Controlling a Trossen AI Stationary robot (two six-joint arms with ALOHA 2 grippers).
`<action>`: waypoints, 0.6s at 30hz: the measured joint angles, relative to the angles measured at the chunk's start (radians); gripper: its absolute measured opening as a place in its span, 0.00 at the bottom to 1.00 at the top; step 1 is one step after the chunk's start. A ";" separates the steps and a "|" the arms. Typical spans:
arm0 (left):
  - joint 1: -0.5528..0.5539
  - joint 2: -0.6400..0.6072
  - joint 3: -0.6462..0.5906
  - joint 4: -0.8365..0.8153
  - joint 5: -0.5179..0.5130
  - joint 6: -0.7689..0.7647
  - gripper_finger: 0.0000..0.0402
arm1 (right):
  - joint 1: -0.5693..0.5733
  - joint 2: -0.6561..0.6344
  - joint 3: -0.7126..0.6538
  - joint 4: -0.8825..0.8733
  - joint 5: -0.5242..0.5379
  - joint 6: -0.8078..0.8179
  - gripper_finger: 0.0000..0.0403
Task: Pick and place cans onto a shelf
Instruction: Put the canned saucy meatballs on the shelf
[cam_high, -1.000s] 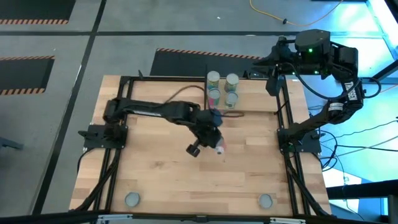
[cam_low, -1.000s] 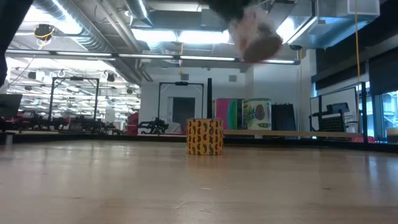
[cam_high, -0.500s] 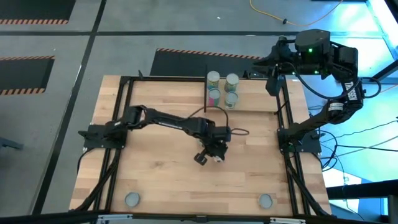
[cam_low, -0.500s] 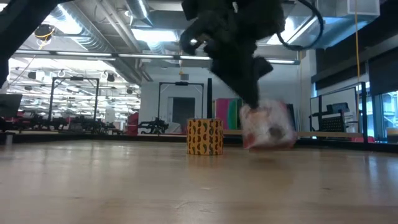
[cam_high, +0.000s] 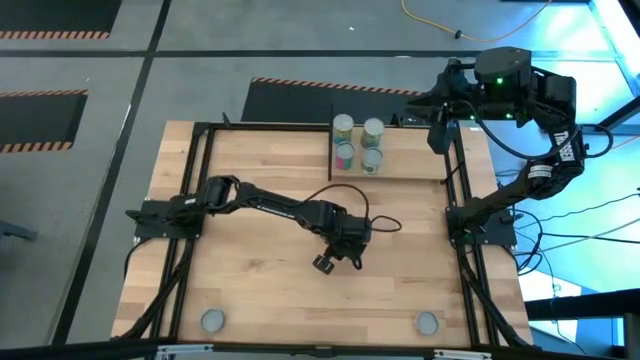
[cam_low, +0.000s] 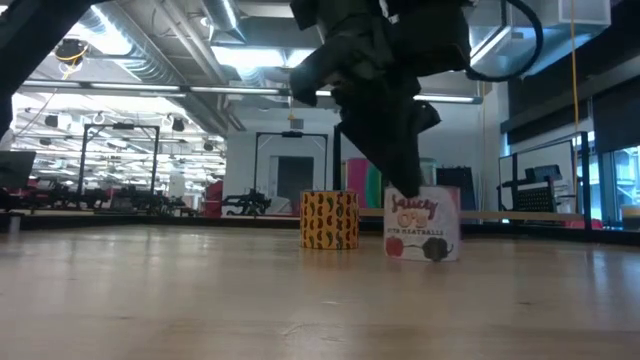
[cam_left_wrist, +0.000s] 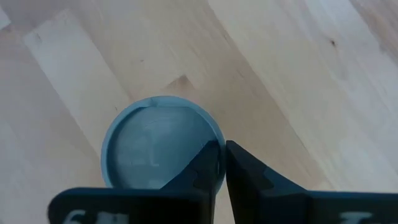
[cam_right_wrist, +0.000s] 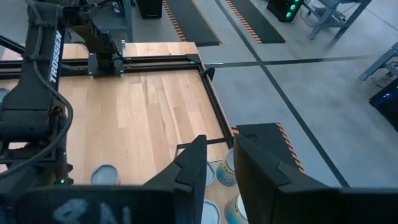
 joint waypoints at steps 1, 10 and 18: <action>-0.001 0.000 0.000 0.004 -0.001 -0.007 0.07 | 0.000 0.000 0.000 0.000 0.000 0.001 0.21; -0.006 0.003 0.120 -0.057 -0.035 -0.011 0.10 | 0.000 0.000 0.000 0.000 0.000 0.003 0.21; -0.011 0.003 0.330 -0.271 -0.198 -0.012 0.10 | 0.000 0.000 0.000 -0.001 0.000 0.017 0.21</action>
